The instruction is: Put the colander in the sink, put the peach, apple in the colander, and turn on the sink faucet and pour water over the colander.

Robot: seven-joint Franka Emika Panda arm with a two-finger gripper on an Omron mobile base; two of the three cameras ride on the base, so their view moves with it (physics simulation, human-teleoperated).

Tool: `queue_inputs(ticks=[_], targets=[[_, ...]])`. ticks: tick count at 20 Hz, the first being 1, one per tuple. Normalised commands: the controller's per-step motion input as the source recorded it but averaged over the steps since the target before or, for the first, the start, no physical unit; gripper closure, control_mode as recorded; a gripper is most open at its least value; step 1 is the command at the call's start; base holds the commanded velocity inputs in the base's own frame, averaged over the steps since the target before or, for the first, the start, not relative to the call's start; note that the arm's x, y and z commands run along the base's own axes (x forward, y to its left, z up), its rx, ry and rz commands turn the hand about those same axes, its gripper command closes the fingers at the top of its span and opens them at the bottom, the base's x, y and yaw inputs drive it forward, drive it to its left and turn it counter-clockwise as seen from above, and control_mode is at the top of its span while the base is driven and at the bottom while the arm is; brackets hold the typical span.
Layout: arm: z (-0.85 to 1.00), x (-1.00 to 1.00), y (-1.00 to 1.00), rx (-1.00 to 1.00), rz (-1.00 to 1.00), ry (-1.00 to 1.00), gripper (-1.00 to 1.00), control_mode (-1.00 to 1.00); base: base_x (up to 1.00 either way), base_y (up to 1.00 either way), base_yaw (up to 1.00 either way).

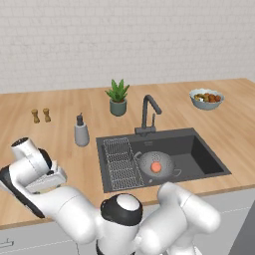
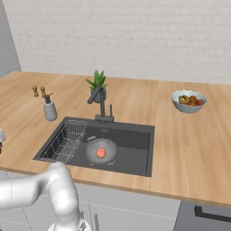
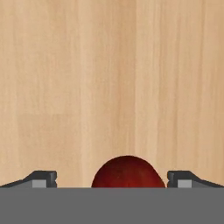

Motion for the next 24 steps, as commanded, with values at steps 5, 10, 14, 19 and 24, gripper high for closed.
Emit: queue_inputs(ticks=[5, 10, 14, 19, 24], targets=[[-0.21, -0.13, -0.22, 0.00, 0.00, -0.03, -1.00, -1.00, 0.00, 0.00, 0.00], [-0.16, -0.10, -0.02, 0.00, 0.00, -0.07, -1.00, -1.00, 0.00, 0.00, 0.00], [-0.12, -0.11, -0.01, 0.00, 0.00, -0.08, -1.00, -1.00, 0.00, 0.00, 0.00], [-0.13, -0.03, -0.01, 0.00, 0.00, -0.05, -1.00, -1.00, 0.00, 0.00, 0.00], [-0.32, 0.00, -0.02, 0.01, 0.00, -0.01, -1.00, -1.00, 0.00, 0.00, 0.00]])
